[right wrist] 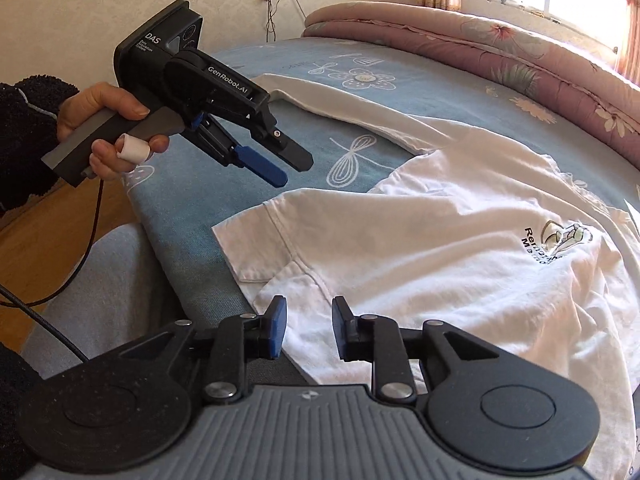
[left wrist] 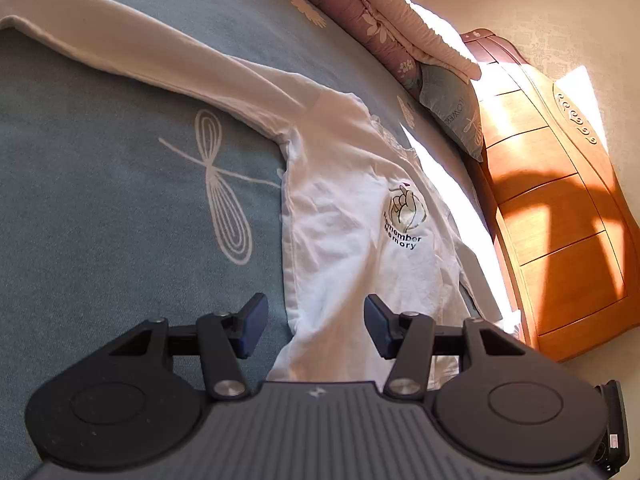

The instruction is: Fold clothes

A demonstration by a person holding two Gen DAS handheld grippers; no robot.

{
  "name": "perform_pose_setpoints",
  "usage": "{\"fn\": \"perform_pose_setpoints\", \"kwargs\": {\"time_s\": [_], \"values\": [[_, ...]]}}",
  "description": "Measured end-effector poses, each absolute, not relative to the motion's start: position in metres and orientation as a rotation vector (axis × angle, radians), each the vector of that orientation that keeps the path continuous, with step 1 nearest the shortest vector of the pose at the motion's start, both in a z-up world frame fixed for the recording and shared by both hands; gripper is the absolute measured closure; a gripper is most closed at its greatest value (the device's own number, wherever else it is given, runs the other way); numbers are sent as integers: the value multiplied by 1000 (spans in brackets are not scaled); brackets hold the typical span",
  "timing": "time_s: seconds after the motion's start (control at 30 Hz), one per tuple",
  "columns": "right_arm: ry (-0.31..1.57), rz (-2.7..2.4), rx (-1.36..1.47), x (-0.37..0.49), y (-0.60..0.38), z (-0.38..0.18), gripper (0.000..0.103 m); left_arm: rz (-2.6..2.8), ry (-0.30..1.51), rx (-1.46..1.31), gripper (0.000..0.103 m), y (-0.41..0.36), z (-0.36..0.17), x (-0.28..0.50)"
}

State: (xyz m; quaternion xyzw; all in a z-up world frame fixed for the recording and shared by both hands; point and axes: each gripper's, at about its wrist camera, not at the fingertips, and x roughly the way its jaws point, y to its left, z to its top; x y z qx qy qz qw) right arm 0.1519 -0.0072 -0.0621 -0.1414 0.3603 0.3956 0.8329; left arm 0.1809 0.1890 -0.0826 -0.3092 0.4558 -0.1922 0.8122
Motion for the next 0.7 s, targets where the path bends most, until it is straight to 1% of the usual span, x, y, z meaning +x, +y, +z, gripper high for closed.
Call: {"fn": "perform_pose_setpoints", "kwargs": {"time_s": [0.07, 0.17, 0.23, 0.3, 0.33, 0.37, 0.4, 0.43, 0.47, 0.53, 0.63, 0.67, 0.7], "values": [[767, 807, -259, 160, -13, -63, 74, -414, 969, -658, 50, 184, -83, 211], [768, 755, -193, 170, -23, -63, 73, -384, 988, -651, 50, 173, -102, 252], [765, 719, -149, 175, -31, -63, 71, -364, 1020, -644, 51, 166, -119, 276], [754, 684, -108, 178, -41, -62, 68, -379, 973, -686, 51, 165, -125, 287], [751, 666, -86, 179, -48, -61, 67, -381, 973, -710, 52, 165, -128, 293], [749, 651, -64, 180, -54, -61, 66, -384, 956, -720, 56, 163, -129, 299], [747, 636, -42, 181, -59, -62, 66, -376, 954, -705, 77, 161, -130, 301], [746, 622, -22, 183, -65, -62, 65, -362, 952, -670, 91, 158, -128, 303], [748, 608, -10, 185, -69, -63, 64, -349, 950, -634, 102, 155, -126, 306], [757, 583, 7, 188, -76, -66, 64, -321, 945, -562, 102, 149, -121, 310], [767, 563, 40, 192, -86, -69, 64, -277, 866, -513, 101, 159, -100, 321], [770, 562, 53, 193, -88, -70, 64, -260, 869, -499, 100, 162, -97, 327], [772, 561, 63, 194, -89, -71, 64, -243, 872, -486, 97, 165, -94, 333]]}}
